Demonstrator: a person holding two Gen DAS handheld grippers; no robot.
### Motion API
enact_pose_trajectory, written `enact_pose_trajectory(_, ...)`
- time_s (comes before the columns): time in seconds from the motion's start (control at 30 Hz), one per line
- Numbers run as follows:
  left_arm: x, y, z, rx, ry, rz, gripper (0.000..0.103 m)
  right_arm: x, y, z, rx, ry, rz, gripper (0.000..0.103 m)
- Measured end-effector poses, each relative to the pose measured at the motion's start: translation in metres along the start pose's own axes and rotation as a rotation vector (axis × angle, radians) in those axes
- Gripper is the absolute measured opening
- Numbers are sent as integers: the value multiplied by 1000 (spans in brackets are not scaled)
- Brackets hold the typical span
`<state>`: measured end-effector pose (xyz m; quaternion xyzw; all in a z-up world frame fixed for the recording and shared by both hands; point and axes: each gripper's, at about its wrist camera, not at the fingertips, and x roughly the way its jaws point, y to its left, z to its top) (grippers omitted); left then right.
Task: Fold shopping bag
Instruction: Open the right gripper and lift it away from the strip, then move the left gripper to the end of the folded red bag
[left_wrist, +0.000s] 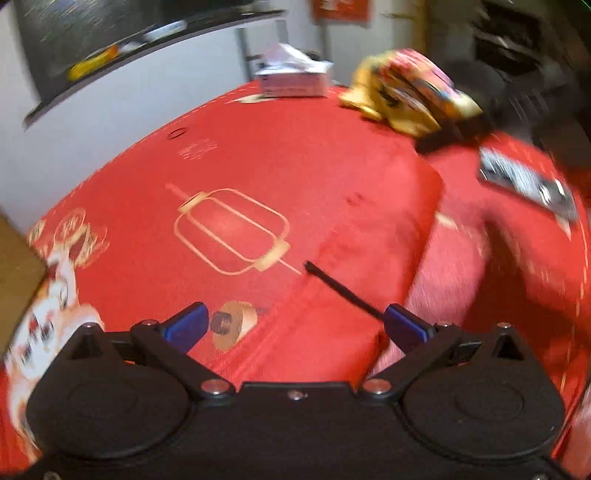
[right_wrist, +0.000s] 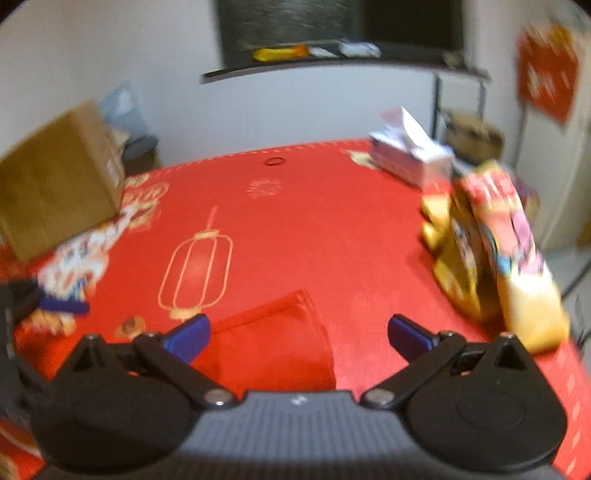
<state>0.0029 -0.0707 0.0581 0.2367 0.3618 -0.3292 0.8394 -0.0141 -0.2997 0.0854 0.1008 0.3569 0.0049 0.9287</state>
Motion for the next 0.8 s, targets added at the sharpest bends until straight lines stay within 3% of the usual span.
enact_pose_trajectory(0.17,-3,-16,-1,184,27,7,103,-7,-27,1,181,17,55,102)
enact_pose_trajectory(0.3,-17,1,-3,-68,8,-28,103,-22,-27,0,133,-33,56,102)
enact_pose_trajectory(0.43,-34,21,-7,-362,-26,-69,103,-33,-7,-3,-128,-65,23,102)
enact_pose_trajectory(0.57,-56,36,-30,-694,-63,-125,103,-34,28,-19,-539,-115,-6,102)
enact_pose_trajectory(0.7,-64,41,-52,-850,-35,-176,103,-14,65,-38,-961,-172,-68,102)
enact_pose_trajectory(0.8,-67,43,-62,-903,-19,-196,103,15,82,-33,-1042,-169,-114,102)
